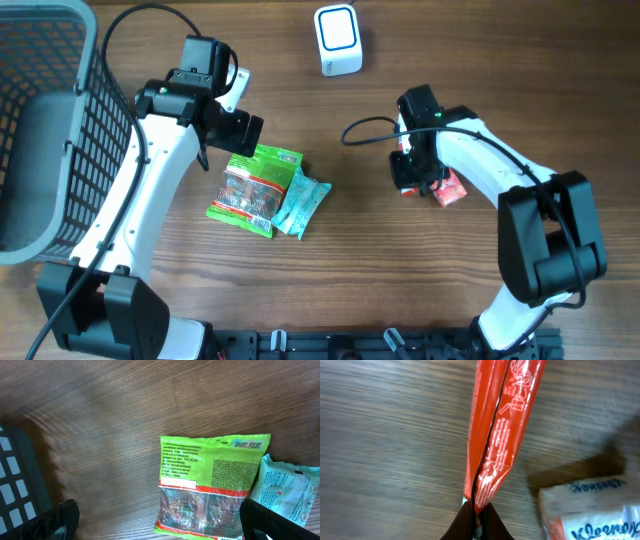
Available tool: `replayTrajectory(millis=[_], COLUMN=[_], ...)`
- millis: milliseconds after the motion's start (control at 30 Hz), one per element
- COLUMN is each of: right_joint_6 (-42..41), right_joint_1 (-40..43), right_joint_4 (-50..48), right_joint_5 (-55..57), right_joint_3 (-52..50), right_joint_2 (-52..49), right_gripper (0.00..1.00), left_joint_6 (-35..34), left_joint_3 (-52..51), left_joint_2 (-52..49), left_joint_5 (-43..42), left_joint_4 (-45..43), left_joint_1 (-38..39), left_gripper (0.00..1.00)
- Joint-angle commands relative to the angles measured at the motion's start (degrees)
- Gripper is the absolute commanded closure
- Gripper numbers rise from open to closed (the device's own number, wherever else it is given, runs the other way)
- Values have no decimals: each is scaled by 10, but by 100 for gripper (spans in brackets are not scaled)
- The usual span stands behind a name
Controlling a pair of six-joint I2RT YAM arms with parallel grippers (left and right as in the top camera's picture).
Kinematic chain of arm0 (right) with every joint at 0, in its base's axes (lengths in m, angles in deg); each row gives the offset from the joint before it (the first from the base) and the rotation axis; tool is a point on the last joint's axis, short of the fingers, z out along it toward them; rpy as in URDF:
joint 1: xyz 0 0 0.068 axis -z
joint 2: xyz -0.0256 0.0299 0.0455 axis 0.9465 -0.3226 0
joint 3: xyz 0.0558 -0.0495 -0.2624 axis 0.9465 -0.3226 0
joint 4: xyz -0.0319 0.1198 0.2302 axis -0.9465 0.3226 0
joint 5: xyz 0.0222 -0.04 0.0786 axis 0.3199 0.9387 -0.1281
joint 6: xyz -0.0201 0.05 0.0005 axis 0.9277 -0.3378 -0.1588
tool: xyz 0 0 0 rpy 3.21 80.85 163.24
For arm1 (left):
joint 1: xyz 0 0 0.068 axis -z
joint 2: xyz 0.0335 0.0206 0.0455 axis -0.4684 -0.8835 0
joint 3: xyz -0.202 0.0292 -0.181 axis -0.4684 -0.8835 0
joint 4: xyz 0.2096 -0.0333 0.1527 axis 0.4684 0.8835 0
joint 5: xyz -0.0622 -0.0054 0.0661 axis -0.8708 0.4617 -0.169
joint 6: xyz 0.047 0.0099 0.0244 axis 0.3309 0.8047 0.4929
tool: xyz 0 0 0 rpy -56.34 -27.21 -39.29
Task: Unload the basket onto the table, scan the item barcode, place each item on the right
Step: 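Move the red candy bar right and set it down near the jar, then reach the right gripper left to the mint-green wipes pack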
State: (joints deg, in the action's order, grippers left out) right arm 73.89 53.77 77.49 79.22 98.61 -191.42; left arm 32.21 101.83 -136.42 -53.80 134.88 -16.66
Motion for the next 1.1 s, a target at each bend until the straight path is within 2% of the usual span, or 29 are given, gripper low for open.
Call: replayTrajectory(millis=[0, 133, 433, 467, 500, 567, 600, 667, 833, 900, 1067], right_joint_6=[-52, -65, -56, -56, -56, -40, -35, -21, 0, 0, -25], right_joint_1=[-1, -1, -1, -1, -1, -1, -1, -1, -1, -1, -4], right_joint_4=[-6, -9, -17, -19, -23, -25, -21, -4, 31, 43, 33], right_joint_5=[104, 179, 230, 230, 229, 229, 229, 204, 113, -9, -250], right_joint_3=[-20, -30, -30, -30, -30, -28, -21, 10, 87, 116, 113], right_joint_2=[-4, -5, -5, -5, -5, -4, -4, 4, 23, 36, 43], right_gripper=[96, 96, 94, 86, 73, 61, 58, 53, 49, 44, 40], left_joint_6=[5, 5, 5, 5, 5, 5, 5, 5, 5, 5, 5], left_joint_3=[6, 6, 6, 6, 6, 6, 6, 6, 6, 6, 6], left_joint_2=[2, 2, 2, 2, 2, 2, 2, 2, 2, 2, 2], left_joint_5=[5, 5, 5, 5, 5, 5, 5, 5, 5, 5, 5], left_joint_4=[-2, -2, -2, -2, -2, -2, -2, -2, -2, -2, -2], left_joint_1=[1, 1, 1, 1, 1, 1, 1, 1, 1, 1, 1], left_gripper=[0, 0, 0, 0, 0, 0, 0, 0, 0, 0, 0])
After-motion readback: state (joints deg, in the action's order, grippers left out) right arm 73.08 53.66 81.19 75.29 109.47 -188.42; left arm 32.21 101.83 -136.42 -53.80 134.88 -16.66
